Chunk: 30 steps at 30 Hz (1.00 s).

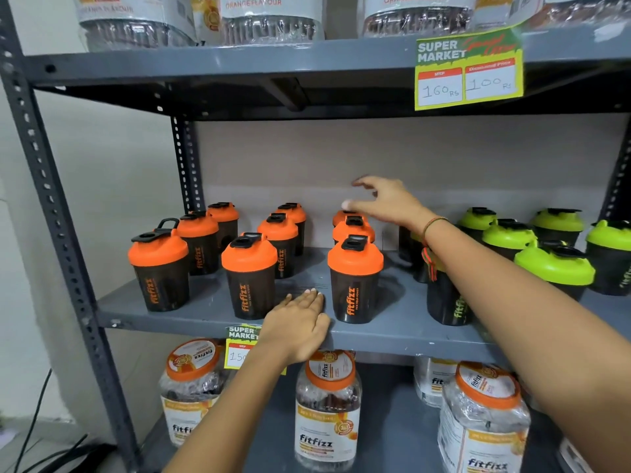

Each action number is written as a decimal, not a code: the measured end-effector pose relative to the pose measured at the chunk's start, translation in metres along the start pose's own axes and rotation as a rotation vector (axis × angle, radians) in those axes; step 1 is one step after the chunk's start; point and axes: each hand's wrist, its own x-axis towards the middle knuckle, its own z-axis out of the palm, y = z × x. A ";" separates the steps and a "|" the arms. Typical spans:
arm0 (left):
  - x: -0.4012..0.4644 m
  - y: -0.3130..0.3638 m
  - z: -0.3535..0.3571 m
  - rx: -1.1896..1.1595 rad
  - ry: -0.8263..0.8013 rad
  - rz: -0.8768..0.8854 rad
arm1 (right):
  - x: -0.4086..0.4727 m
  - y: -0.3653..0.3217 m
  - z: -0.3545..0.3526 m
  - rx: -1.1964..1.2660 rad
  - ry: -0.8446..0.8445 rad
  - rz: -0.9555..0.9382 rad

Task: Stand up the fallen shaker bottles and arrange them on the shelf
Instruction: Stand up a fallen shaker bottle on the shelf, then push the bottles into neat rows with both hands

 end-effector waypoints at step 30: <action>-0.058 -0.087 -0.031 -0.560 0.346 -0.457 | -0.169 -0.016 0.096 0.305 0.174 0.375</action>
